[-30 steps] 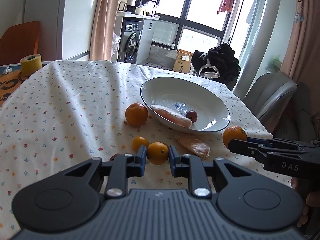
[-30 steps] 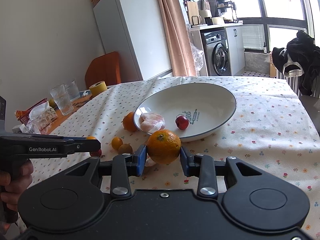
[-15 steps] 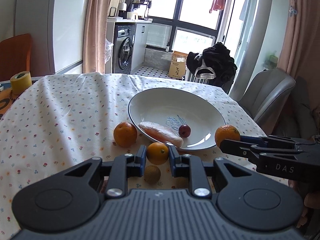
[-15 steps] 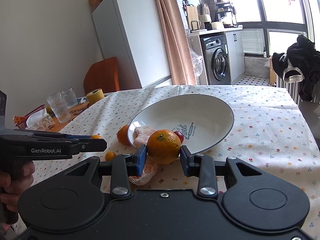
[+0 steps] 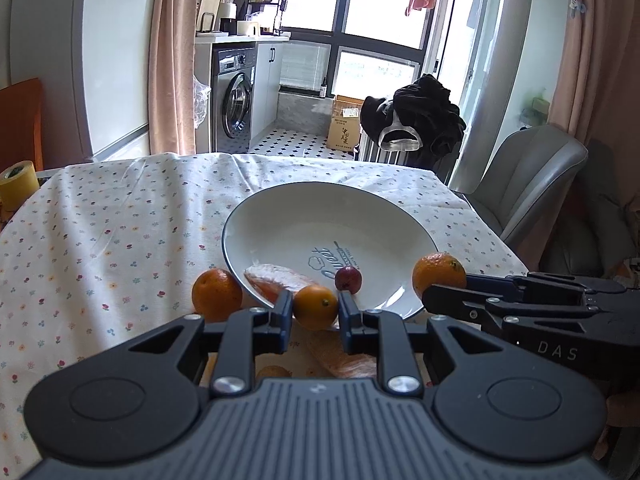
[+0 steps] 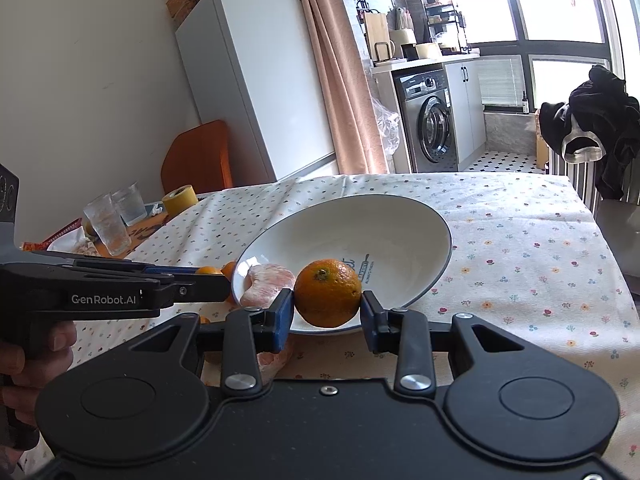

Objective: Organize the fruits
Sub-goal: 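Place the tangerine in the white bowl with the left tool while the right tool places the orange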

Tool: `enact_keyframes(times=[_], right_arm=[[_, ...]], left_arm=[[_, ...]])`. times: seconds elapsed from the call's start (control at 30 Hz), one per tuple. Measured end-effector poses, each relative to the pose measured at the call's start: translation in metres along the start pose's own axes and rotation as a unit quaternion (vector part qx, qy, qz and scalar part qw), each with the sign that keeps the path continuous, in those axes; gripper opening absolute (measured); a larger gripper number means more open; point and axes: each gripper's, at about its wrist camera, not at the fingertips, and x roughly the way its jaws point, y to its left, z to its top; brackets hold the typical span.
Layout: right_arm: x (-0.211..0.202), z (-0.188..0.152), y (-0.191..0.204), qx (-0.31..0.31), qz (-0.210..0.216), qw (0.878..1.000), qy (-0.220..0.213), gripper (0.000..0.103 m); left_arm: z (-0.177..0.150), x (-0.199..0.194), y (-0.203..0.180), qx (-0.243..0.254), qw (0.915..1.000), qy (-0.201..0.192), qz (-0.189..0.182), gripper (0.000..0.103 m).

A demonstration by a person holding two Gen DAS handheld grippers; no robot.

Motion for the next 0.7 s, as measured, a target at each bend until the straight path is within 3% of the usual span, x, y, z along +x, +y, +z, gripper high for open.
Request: enact_keyframes(times=[0.37,0.7], right_arm=[[0.005,0.002,-0.011,0.005,-0.005,1.000,0.000,0.034],[0.011,0.004,-0.010,0.005,-0.005,1.000,0.003,0.034]], left_arm=[[0.011,0.023,-0.006,0.001,0.9999,0.009,-0.012,0.023],[0.011,0.009,0.007,-0.008,1.0000,0.000,0.005,0.035]])
